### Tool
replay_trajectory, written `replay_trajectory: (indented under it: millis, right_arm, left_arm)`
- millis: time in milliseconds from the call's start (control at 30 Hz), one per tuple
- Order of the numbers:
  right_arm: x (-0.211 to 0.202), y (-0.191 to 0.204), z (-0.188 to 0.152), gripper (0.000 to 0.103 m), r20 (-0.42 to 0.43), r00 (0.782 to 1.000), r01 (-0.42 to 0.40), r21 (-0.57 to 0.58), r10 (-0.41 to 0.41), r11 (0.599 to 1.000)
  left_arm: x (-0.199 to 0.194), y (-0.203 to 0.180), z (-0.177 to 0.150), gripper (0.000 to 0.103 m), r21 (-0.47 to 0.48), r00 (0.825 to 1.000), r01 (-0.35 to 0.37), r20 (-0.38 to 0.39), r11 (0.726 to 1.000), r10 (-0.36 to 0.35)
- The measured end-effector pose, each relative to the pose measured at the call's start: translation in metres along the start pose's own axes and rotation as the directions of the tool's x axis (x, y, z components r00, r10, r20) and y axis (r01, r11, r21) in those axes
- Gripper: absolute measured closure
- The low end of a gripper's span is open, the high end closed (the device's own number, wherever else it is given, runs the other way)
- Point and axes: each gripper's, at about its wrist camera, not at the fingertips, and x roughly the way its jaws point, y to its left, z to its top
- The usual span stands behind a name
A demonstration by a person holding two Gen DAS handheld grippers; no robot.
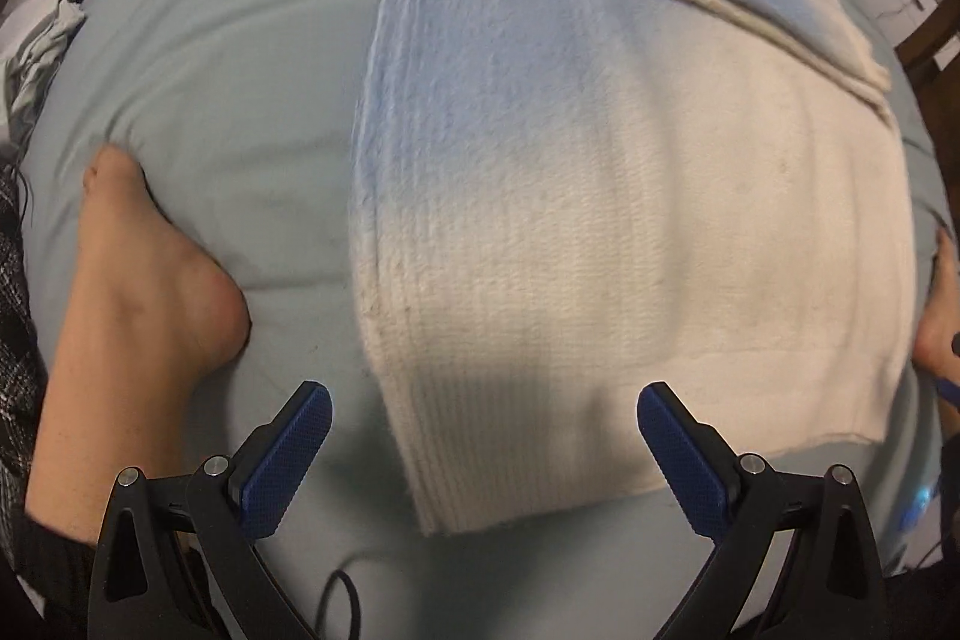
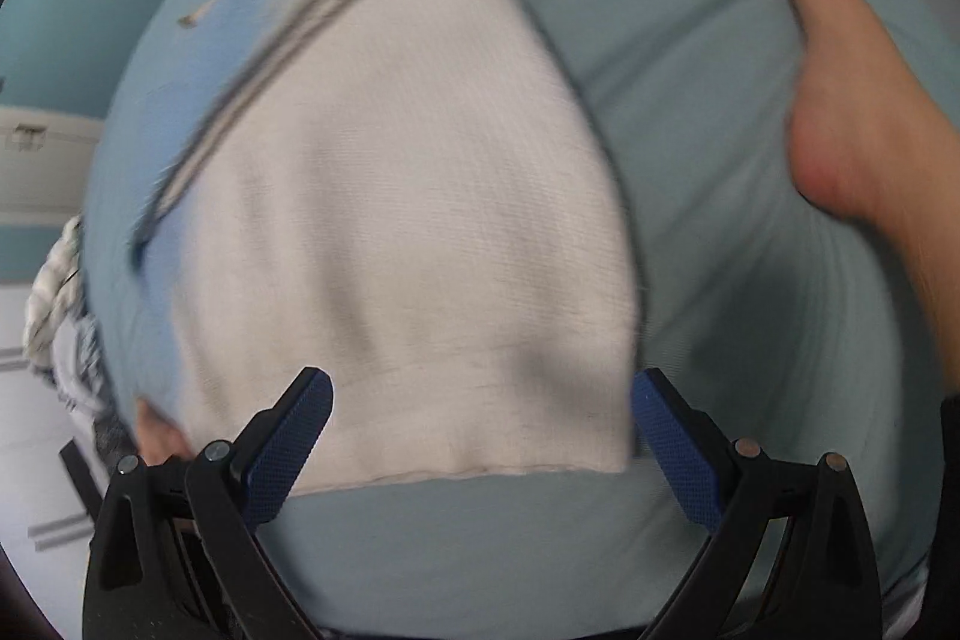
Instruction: Fold small clothes
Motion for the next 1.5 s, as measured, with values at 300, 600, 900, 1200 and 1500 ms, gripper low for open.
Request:
replay_trajectory:
  millis: [300, 600, 900, 1200, 1500]
  right_arm:
    - [0.04, -0.037, 0.009, 0.005, -0.105, 0.991, 0.096, 0.128, -0.083, 0.987]
    - [0.055, -0.058, 0.019, 0.005, -0.114, 0.991, 0.095, 0.175, -0.075, 0.98]
    - [0.065, -0.063, 0.021, 0.005, -0.122, 0.989, 0.105, 0.175, -0.084, 0.979]
    - [0.063, -0.076, 0.011, 0.005, -0.135, 0.987, 0.122, 0.242, -0.091, 0.963]
    - [0.097, -0.067, 0.008, 0.005, -0.205, 0.975, 0.12, 0.164, -0.085, 0.979]
  left_arm:
    - [0.029, 0.011, 0.008, 0.001, -0.002, 0.998, -0.023, -0.058, 1.0, 0.023]
    - [0.024, 0.01, 0.021, 0.001, -0.041, 0.993, 0.071, -0.088, 0.997, -0.074]
    - [0.032, 0.047, 0.039, 0.001, -0.168, 0.981, 0.124, -0.125, 0.978, -0.146]
    - [0.076, 0.029, 0.02, 0.004, -0.076, 0.953, 0.087, -0.283, 0.993, -0.105]
    - [0.052, 0.009, 0.04, 0.09, -0.038, 0.962, 0.112, -0.247, 0.993, -0.118]
